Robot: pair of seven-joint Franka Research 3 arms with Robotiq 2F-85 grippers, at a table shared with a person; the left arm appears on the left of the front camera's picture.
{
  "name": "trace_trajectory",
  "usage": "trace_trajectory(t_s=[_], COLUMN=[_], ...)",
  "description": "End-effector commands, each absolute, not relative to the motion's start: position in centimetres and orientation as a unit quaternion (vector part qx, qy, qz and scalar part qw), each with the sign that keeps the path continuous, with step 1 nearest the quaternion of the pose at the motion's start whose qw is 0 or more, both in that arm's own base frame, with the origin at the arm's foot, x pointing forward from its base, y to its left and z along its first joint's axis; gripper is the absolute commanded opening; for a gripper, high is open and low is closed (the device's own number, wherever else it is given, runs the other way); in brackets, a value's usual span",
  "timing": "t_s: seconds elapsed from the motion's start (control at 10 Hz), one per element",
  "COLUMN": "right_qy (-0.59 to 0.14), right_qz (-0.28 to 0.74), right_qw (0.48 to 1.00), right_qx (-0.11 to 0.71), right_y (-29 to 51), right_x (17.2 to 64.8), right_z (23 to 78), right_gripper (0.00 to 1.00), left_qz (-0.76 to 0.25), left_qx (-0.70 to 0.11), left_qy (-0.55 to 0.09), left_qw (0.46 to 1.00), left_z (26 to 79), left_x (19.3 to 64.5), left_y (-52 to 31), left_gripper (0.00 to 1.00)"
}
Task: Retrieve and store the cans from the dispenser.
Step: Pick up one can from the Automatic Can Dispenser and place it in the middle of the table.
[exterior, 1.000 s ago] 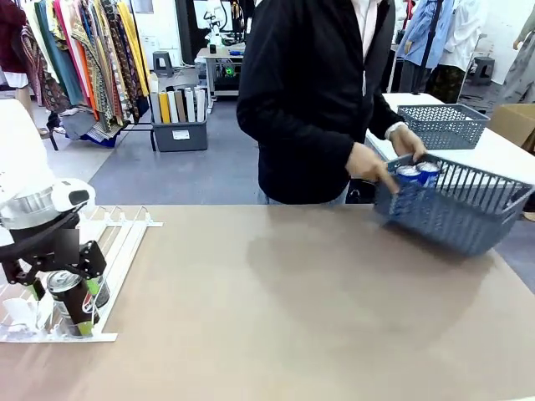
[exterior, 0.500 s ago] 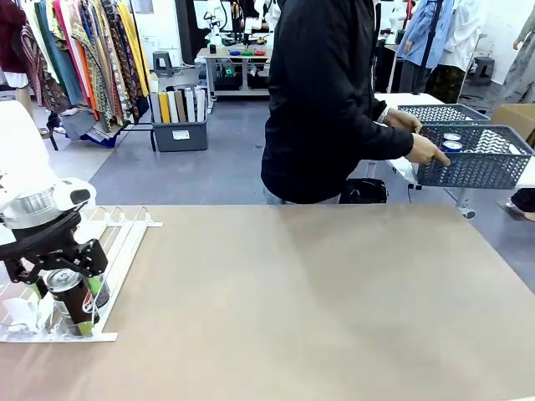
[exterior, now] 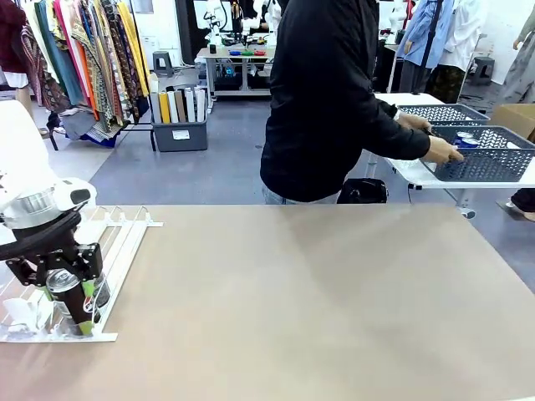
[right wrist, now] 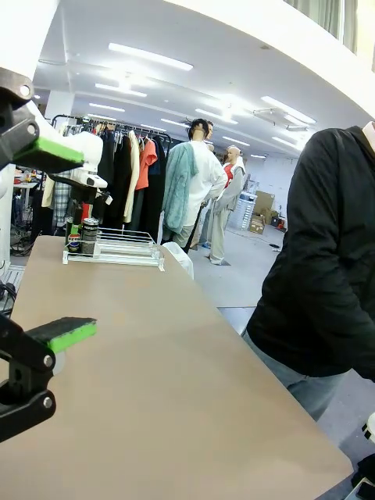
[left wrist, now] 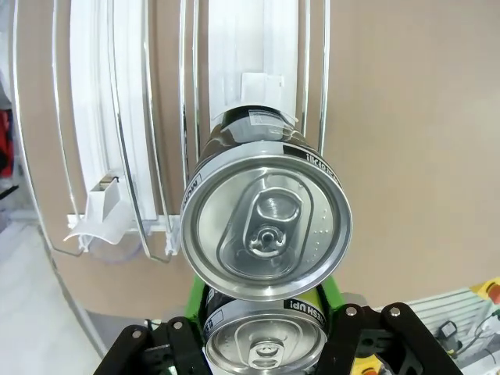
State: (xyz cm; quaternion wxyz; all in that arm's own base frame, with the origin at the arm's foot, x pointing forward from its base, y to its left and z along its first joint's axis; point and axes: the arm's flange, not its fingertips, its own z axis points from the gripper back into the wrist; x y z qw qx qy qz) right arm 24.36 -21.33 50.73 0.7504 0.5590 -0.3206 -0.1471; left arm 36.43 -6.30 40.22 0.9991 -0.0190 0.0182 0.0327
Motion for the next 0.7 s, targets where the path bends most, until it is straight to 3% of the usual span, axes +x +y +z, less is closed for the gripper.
trace_trajectory(t_s=[0.0,0.2,0.4,0.6], right_qy=[-0.334,-0.334,-0.334,-0.334], right_qz=[-0.139,-0.139,-0.139,-0.139], right_qw=[0.742,0.742,0.742,0.742], right_qx=[0.564,0.564,0.564,0.564], right_y=[-21.2,-21.2,-21.2,-21.2], right_x=[24.5,24.5,24.5,24.5], right_z=[50.8,50.8,50.8,50.8], right_gripper=[1.0,1.0,1.0,1.0], left_qz=[0.042,0.042,0.03,0.0], left_qx=[-0.02,-0.013,-0.01,-0.017], left_qy=[0.013,-0.002,-0.031,-0.105], left_qw=[0.999,0.999,0.999,0.994], left_z=[40.4,41.6,47.3,54.1], left_x=[36.1,35.5,33.6,30.2], left_y=[-6.5,-6.2,-5.1,-4.4], left_gripper=[0.0,0.0,0.0,0.0])
